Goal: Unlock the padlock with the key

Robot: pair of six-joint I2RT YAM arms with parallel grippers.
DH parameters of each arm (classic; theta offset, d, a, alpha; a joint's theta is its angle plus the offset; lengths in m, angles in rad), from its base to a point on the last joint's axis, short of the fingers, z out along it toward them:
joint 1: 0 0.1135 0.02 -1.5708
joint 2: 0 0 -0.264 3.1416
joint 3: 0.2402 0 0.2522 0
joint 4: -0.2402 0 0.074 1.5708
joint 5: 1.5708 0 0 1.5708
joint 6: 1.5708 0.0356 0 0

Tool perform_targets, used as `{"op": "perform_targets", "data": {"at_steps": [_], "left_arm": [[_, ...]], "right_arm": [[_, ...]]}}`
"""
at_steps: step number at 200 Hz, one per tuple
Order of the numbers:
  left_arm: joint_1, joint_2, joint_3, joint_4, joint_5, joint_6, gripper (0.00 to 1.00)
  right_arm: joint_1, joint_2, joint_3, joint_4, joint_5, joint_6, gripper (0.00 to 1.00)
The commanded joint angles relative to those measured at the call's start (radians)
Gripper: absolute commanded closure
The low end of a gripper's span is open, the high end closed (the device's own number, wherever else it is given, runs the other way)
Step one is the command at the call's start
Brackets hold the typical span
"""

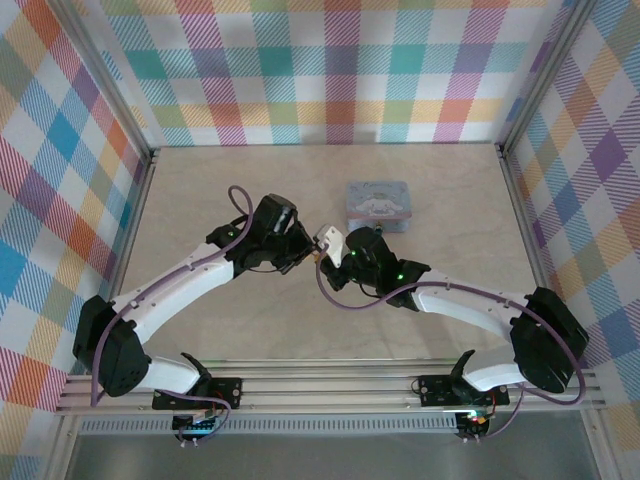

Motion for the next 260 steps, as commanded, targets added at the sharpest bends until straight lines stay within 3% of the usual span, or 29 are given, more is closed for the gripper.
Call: {"op": "perform_targets", "data": {"at_steps": [1, 13, 29, 45, 66, 89, 120, 149, 175, 205, 260], "left_arm": [[-0.020, 0.016, 0.082, -0.086, -0.018, 0.137, 1.00], [-0.019, 0.021, 0.114, -0.136, -0.062, 0.232, 1.00], [0.001, 0.023, 0.143, -0.177, -0.096, 0.362, 1.00], [0.028, 0.005, 0.141, -0.162, -0.086, 0.527, 1.00], [0.051, -0.052, 0.094, -0.073, -0.057, 0.773, 1.00], [0.097, -0.078, 0.095, -0.046, 0.156, 1.008, 1.00], [0.111, -0.033, 0.207, -0.190, 0.492, 1.255, 1.00], [0.119, 0.019, 0.283, -0.284, 0.701, 1.366, 1.00], [0.122, 0.047, 0.317, -0.317, 0.807, 1.411, 1.00], [0.124, 0.074, 0.350, -0.354, 0.825, 1.435, 1.00], [0.136, 0.091, 0.377, -0.384, 0.829, 1.451, 1.00]], "right_arm": [[0.006, -0.017, 0.030, 0.014, -0.038, 0.005, 0.85], [-0.005, -0.046, 0.039, -0.009, -0.117, 0.054, 0.70], [-0.064, -0.085, 0.112, -0.123, -0.321, 0.095, 0.55], [-0.145, -0.094, 0.223, -0.290, -0.508, 0.118, 0.48], [-0.257, -0.092, 0.319, -0.407, -0.724, 0.159, 0.47], [-0.326, -0.089, 0.361, -0.442, -0.840, 0.174, 0.46], [-0.329, -0.049, 0.392, -0.467, -0.952, 0.135, 0.47], [-0.329, -0.005, 0.389, -0.444, -1.071, 0.167, 0.54], [-0.326, 0.010, 0.374, -0.447, -1.108, 0.171, 0.58], [-0.324, -0.001, 0.346, -0.432, -1.129, 0.178, 0.64], [-0.326, -0.033, 0.276, -0.436, -1.061, 0.166, 0.59]]}}
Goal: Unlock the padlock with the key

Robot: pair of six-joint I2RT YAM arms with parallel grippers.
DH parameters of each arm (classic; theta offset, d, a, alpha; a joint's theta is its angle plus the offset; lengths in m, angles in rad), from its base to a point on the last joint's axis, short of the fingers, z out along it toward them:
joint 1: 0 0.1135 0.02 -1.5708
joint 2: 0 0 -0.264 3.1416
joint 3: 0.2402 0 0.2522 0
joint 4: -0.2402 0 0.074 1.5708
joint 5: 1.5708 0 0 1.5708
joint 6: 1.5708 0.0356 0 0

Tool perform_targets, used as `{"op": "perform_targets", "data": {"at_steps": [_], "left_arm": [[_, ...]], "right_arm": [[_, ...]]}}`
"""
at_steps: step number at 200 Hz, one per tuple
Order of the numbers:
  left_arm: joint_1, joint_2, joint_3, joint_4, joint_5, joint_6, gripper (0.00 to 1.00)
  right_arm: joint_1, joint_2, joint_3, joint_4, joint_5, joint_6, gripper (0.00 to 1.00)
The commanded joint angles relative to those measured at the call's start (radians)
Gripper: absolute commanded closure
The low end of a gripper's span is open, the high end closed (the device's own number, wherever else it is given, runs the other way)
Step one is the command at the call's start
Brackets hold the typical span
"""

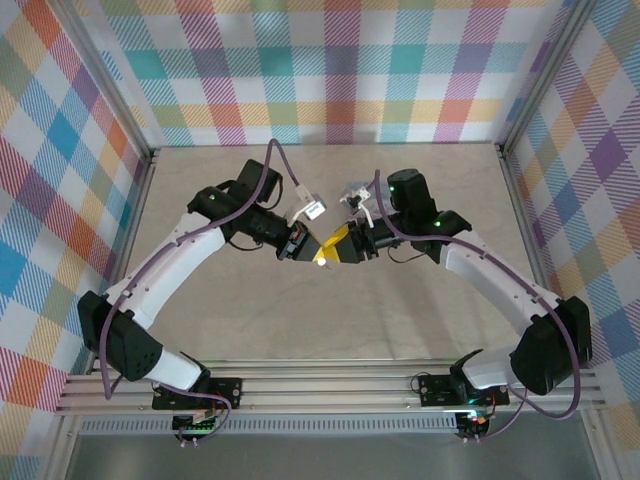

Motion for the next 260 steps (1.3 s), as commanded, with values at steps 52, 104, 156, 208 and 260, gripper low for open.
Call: {"op": "perform_targets", "data": {"at_steps": [52, 104, 156, 208, 260], "left_arm": [[0.020, 0.011, 0.063, -0.019, 0.104, 0.060, 1.00], [0.021, 0.013, 0.060, -0.016, 0.120, 0.057, 1.00], [0.022, 0.019, 0.057, -0.009, 0.113, 0.042, 1.00], [0.035, 0.014, 0.020, 0.155, -0.003, -0.150, 0.93], [0.063, -0.043, -0.131, 0.509, -0.116, -0.491, 0.68]], "right_arm": [[0.012, -0.035, -0.160, 0.254, -0.048, 0.169, 0.59], [0.012, -0.049, -0.154, 0.247, -0.036, 0.167, 0.70], [0.018, -0.033, -0.154, 0.279, -0.042, 0.188, 0.99], [0.016, -0.041, -0.206, 0.388, 0.031, 0.265, 1.00], [-0.011, -0.052, -0.349, 0.727, 0.146, 0.482, 1.00]]}}
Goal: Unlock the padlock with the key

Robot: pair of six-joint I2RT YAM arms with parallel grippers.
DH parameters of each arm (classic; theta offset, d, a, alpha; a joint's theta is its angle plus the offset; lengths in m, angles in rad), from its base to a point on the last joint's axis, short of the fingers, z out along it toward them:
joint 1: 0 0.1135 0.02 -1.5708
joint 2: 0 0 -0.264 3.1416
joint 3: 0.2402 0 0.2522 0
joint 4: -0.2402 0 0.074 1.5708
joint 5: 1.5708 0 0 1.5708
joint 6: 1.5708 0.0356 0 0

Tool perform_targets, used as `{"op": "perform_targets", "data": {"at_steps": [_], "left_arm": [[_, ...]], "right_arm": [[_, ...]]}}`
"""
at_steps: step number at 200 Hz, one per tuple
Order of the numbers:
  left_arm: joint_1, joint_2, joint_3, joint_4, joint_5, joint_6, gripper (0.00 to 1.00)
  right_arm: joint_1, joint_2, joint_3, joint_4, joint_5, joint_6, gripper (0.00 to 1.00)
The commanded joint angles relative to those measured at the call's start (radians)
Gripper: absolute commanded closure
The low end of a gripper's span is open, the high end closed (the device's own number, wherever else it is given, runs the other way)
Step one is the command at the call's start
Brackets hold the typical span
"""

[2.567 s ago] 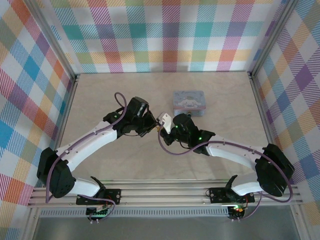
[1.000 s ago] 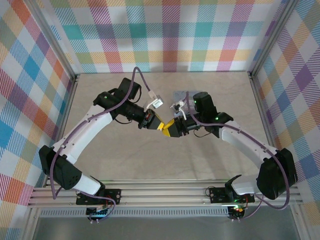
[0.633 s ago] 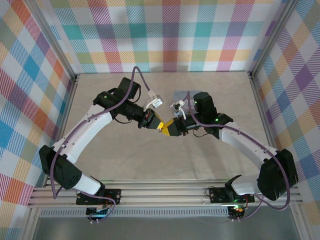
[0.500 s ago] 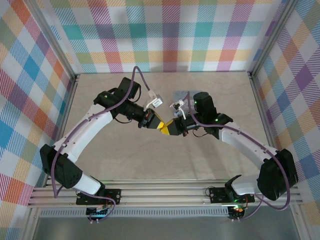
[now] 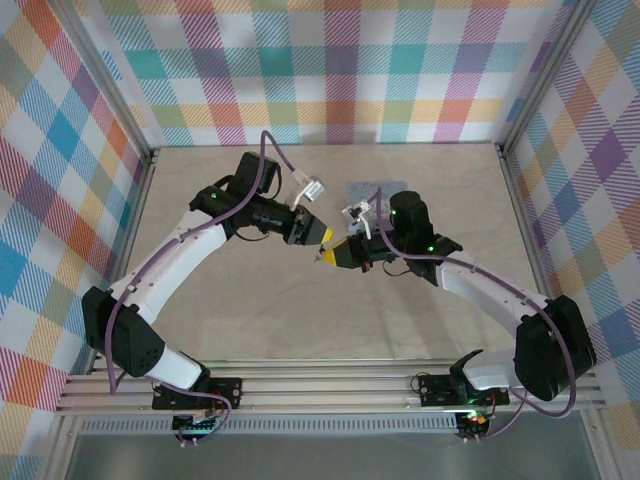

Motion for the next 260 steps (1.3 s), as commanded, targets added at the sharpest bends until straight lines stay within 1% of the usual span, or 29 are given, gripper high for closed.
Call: {"op": "perform_targets", "data": {"at_steps": [1, 24, 45, 56, 62, 71, 81, 107, 146, 158, 184, 226, 247, 257, 260], "left_arm": [[0.023, -0.055, -0.089, 0.243, -0.074, -0.229, 0.68], [0.031, -0.119, -0.193, 0.436, -0.165, -0.376, 0.59], [0.045, -0.206, -0.290, 0.540, -0.267, -0.468, 0.52], [0.063, -0.257, -0.360, 0.610, -0.306, -0.552, 0.49], [0.081, -0.279, -0.401, 0.669, -0.298, -0.617, 0.49], [0.108, -0.294, -0.474, 0.811, -0.241, -0.714, 0.51], [0.120, -0.290, -0.519, 0.915, -0.189, -0.772, 0.54], [0.084, -0.283, -0.564, 0.981, -0.122, -0.755, 0.59], [0.010, -0.269, -0.558, 0.979, -0.054, -0.678, 0.62], [0.004, -0.261, -0.555, 0.975, -0.043, -0.666, 0.63], [0.000, -0.227, -0.558, 0.965, -0.025, -0.645, 0.65], [-0.011, -0.192, -0.562, 1.003, -0.001, -0.648, 0.67], [-0.015, -0.187, -0.553, 1.004, 0.012, -0.648, 0.72], [-0.016, -0.185, -0.550, 1.003, 0.017, -0.647, 0.77], [-0.017, -0.184, -0.549, 1.002, 0.019, -0.647, 0.79]], "right_arm": [[-0.017, -0.024, -0.066, 0.243, 0.072, 0.131, 1.00], [-0.034, -0.034, -0.123, 0.351, 0.135, 0.193, 1.00], [-0.037, -0.059, -0.150, 0.371, 0.193, 0.201, 1.00], [-0.040, -0.072, -0.159, 0.375, 0.215, 0.199, 1.00], [-0.041, -0.077, -0.161, 0.379, 0.223, 0.201, 1.00], [-0.042, -0.082, -0.164, 0.382, 0.231, 0.204, 1.00], [-0.044, -0.083, -0.166, 0.393, 0.233, 0.209, 1.00], [-0.046, -0.072, -0.174, 0.440, 0.219, 0.237, 1.00], [-0.046, -0.051, -0.170, 0.467, 0.172, 0.275, 1.00], [-0.046, -0.050, -0.165, 0.497, 0.162, 0.282, 1.00], [-0.045, -0.053, -0.154, 0.490, 0.144, 0.287, 1.00], [-0.044, -0.058, -0.143, 0.482, 0.117, 0.285, 1.00], [-0.045, -0.057, -0.142, 0.482, 0.112, 0.286, 1.00], [-0.044, -0.055, -0.140, 0.482, 0.110, 0.286, 1.00], [-0.044, -0.054, -0.139, 0.456, 0.109, 0.287, 1.00]]}}
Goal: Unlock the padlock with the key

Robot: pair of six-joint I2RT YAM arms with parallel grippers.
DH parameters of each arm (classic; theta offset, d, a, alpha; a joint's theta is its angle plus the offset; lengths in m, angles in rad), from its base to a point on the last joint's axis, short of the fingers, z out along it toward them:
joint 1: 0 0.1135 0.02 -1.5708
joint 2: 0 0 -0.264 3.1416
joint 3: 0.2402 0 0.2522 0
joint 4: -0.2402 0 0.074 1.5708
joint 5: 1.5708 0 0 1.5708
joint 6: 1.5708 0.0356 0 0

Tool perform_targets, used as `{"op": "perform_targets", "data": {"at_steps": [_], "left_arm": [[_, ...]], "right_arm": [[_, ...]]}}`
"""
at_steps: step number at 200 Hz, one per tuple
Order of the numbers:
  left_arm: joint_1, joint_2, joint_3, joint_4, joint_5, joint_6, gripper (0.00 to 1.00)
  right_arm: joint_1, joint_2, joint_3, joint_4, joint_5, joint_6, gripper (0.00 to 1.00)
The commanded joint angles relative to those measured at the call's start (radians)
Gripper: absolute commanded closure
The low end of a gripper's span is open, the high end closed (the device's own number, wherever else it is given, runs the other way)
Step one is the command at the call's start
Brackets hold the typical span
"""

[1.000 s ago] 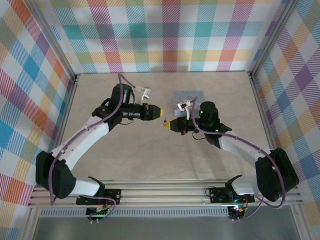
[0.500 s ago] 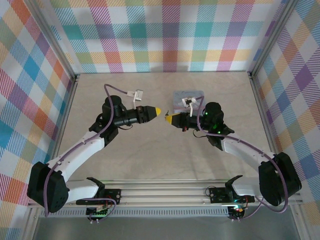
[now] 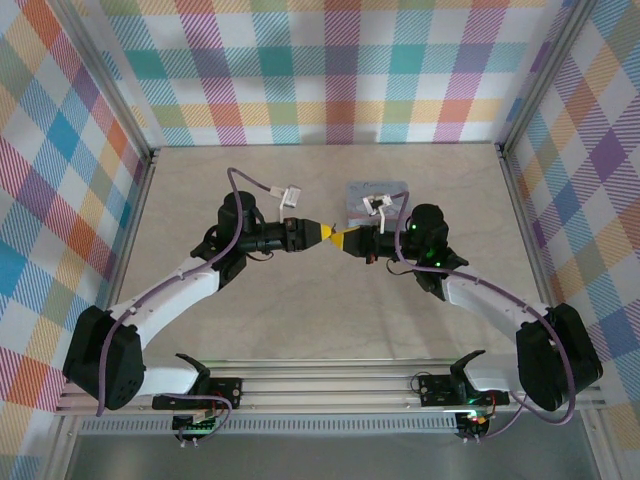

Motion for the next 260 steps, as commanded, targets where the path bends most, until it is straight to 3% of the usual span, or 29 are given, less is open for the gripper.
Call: {"op": "perform_targets", "data": {"at_steps": [1, 16, 49, 69, 101, 118, 140, 153, 178, 213, 260], "left_arm": [[-0.015, 0.003, 0.016, 0.049, 0.039, 0.027, 0.80], [-0.018, 0.008, 0.021, 0.038, 0.044, 0.033, 0.87], [-0.027, 0.014, 0.024, 0.036, 0.060, 0.035, 0.86], [-0.030, 0.015, 0.029, 0.035, 0.066, 0.042, 1.00], [-0.030, 0.005, 0.037, 0.006, 0.070, 0.079, 1.00], [-0.030, -0.006, 0.050, -0.067, 0.051, 0.134, 1.00], [-0.023, 0.003, 0.066, -0.117, 0.048, 0.168, 1.00], [-0.018, 0.012, 0.075, -0.130, 0.051, 0.174, 1.00], [-0.009, 0.031, 0.093, -0.158, 0.073, 0.195, 1.00], [-0.010, 0.065, 0.114, -0.138, 0.164, 0.195, 1.00], [-0.012, 0.072, 0.151, -0.180, 0.207, 0.208, 1.00]], "right_arm": [[-0.005, 0.001, 0.027, 0.012, -0.035, 0.008, 1.00], [-0.005, 0.004, 0.028, 0.009, -0.037, 0.009, 1.00], [-0.005, 0.008, 0.029, 0.006, -0.034, 0.009, 1.00], [-0.005, 0.017, 0.037, -0.001, -0.038, 0.011, 1.00], [-0.005, 0.011, 0.060, -0.096, -0.010, -0.025, 1.00], [-0.005, -0.014, 0.084, -0.208, 0.022, -0.076, 0.87], [-0.007, -0.062, 0.114, -0.362, 0.073, -0.139, 0.62], [-0.015, -0.089, 0.137, -0.453, 0.082, -0.173, 0.58], [-0.062, -0.136, 0.162, -0.554, 0.070, -0.162, 0.61], [-0.095, -0.119, 0.169, -0.460, -0.005, 0.011, 0.61], [-0.094, -0.067, 0.171, -0.413, -0.071, 0.028, 0.62]]}}
